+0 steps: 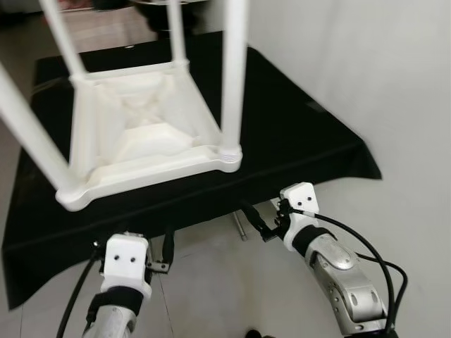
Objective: Building children table
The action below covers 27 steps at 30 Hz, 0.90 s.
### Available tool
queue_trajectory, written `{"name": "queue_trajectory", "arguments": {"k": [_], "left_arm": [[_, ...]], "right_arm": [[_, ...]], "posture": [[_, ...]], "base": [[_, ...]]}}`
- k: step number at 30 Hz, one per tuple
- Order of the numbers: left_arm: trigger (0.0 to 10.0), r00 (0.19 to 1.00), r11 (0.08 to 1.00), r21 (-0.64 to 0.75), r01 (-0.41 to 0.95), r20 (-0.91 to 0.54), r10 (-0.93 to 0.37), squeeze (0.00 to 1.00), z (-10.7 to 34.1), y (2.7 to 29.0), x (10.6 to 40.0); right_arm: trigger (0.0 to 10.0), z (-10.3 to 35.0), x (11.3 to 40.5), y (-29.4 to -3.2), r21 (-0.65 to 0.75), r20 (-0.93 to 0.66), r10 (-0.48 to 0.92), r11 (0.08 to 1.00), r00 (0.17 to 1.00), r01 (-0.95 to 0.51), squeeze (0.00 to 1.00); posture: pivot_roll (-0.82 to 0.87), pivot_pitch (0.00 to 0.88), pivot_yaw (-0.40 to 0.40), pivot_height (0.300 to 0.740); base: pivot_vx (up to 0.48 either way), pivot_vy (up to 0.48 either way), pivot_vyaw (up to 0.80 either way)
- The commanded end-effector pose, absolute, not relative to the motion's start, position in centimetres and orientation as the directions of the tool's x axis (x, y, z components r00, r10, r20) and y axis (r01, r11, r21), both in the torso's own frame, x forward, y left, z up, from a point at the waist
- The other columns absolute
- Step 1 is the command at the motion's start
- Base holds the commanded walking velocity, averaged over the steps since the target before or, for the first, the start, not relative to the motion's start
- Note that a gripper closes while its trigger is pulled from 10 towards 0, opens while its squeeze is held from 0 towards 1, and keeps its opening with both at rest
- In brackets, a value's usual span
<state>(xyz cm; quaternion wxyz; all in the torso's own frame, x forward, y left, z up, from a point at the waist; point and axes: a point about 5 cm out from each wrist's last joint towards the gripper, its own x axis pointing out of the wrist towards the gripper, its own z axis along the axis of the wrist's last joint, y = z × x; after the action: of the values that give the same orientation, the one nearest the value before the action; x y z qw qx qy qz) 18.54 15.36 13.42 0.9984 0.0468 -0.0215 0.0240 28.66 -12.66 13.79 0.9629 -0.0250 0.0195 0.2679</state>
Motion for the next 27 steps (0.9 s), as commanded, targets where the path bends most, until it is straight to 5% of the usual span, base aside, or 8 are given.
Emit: {"name": "queue_trajectory", "arguments": {"k": [1, 17, 18, 22, 25, 27], "left_arm": [[10.0, 0.998, 0.995, 0.088, -0.047, 0.048, 0.043, 0.00, 13.4, 15.4, 18.6], [10.0, 0.996, 0.993, 0.110, 0.041, 0.070, -0.049, 0.00, 14.0, 14.8, 18.9], [10.0, 0.988, 0.986, 0.121, 0.116, 0.089, -0.127, 0.00, 14.5, 14.2, 19.0], [10.0, 0.983, 0.982, 0.124, 0.145, 0.091, -0.157, 0.00, 14.6, 14.0, 19.0], [10.0, 0.954, 0.956, 0.118, 0.269, 0.102, -0.281, 0.00, 15.3, 13.0, 19.0], [10.0, 0.943, 0.945, 0.122, 0.304, 0.103, -0.317, 0.00, 15.4, 12.6, 19.0]], "right_arm": [[10.0, 13.8, 28.5, -12.7, -0.033, -0.055, 0.531, 0.846, 0.846, -0.533, 0.00], [10.0, 14.3, 27.7, -12.1, 0.092, 0.005, 0.672, 0.737, 0.740, -0.670, 0.00], [10.0, 15.1, 26.5, -12.6, 0.150, 0.036, 0.802, 0.585, 0.596, -0.797, 0.00], [10.0, 15.4, 25.9, -12.9, 0.170, 0.048, 0.848, 0.514, 0.528, -0.841, 0.00], [10.0, 17.3, 24.5, -16.0, 0.220, 0.055, 0.944, 0.305, 0.324, -0.926, 0.00], [10.0, 18.0, 24.4, -17.0, 0.217, 0.052, 0.956, 0.270, 0.287, -0.938, 0.00]], "posture": [[0.01, 0.151, -0.017, 0.740], [0.00, 0.152, -0.011, 0.740], [0.00, 0.146, -0.010, 0.740], [0.00, 0.146, -0.010, 0.740], [-0.01, 0.144, -0.002, 0.740], [-0.01, 0.144, -0.001, 0.740]], "base": [[0.371, 0.000, 0.46], [0.383, 0.000, 0.14], [0.000, 0.000, 0.00], [0.000, 0.000, 0.00], [0.000, 0.000, 0.00], [0.000, 0.000, 0.00]]}}
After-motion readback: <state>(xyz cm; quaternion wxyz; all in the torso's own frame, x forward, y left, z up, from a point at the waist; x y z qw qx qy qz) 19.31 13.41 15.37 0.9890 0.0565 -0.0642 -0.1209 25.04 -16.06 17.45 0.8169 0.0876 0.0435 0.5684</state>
